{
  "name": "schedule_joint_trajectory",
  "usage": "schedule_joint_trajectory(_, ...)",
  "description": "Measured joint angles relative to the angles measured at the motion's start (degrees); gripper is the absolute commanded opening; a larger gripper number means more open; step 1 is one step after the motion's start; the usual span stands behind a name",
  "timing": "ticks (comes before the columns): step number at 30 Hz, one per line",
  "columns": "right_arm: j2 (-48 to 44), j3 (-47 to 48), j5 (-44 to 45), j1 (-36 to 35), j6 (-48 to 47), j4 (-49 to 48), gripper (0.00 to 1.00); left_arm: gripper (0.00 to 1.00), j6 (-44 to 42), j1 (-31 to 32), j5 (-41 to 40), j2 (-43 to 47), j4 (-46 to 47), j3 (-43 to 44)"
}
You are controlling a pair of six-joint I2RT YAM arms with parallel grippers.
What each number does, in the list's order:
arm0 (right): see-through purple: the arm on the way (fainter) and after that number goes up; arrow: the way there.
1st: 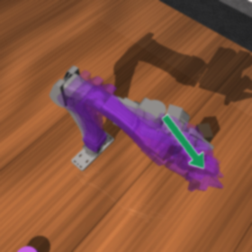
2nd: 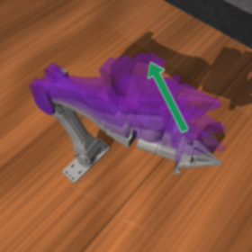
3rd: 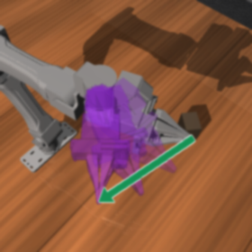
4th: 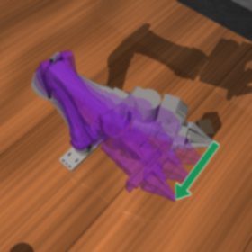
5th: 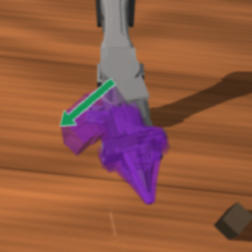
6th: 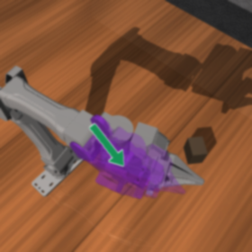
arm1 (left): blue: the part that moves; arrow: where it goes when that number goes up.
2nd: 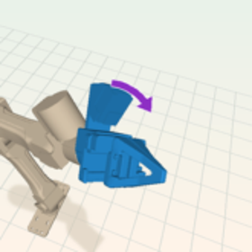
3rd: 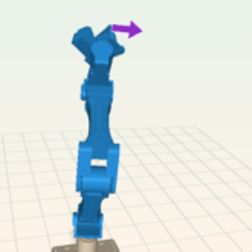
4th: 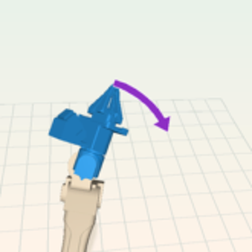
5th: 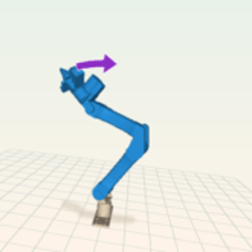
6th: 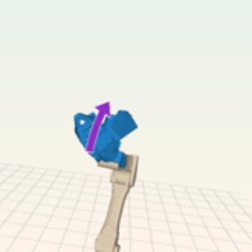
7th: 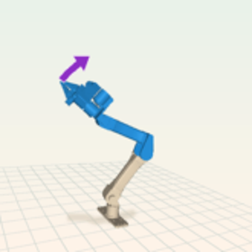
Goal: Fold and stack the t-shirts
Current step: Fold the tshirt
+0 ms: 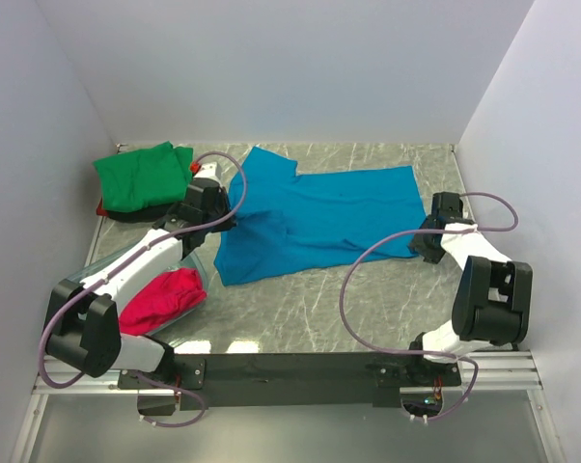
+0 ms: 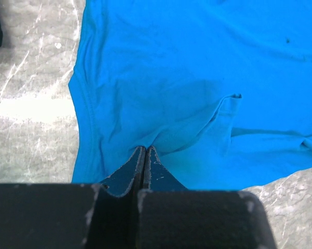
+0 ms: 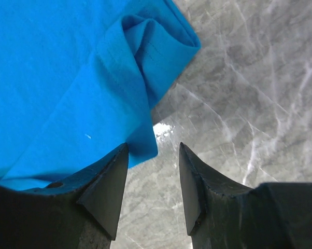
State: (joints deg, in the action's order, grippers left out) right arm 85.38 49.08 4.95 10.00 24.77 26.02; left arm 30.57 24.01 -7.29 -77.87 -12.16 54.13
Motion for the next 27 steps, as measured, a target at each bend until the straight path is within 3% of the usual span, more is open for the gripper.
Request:
schedule_joint_trajectory(5, 2.1, -0.1, -0.5, 0.0, 0.9, -1.6, 0.45, 0.01, 0.0, -0.7, 1.0, 0.0, 0.6, 0.0)
schedule_joint_trajectory(7, 2.6, -0.3, -1.1, 0.0, 1.1, -2.8, 0.33, 0.01, 0.0, -0.9, 1.4, 0.0, 0.8, 0.0)
schedule_joint_trajectory(10, 3.9, 0.0, -2.2, 0.0, 1.6, -3.3, 0.25, 0.01, 0.0, -1.0, 1.6, 0.0, 0.8, -0.1)
schedule_joint_trajectory(17, 5.0, 5.5, -3.5, -1.6, 2.0, -3.4, 0.27, 0.01, -0.1, -1.1, 1.7, 0.0, 0.8, -0.3)
schedule_joint_trajectory(18, 4.7, 6.1, -3.6, -1.8, 2.2, -4.2, 0.35, 0.0, -0.1, -1.1, 1.7, 0.0, 0.8, -0.3)
schedule_joint_trajectory(21, 2.6, 6.2, -4.2, -2.1, 2.6, -6.3, 0.47, 0.01, -0.1, -1.1, 2.0, 0.0, 0.8, -0.3)
schedule_joint_trajectory(27, -0.2, 5.7, -3.6, -2.1, 1.4, -6.9, 0.49, 0.0, -0.1, -1.1, 2.5, 0.0, 0.9, -0.3)
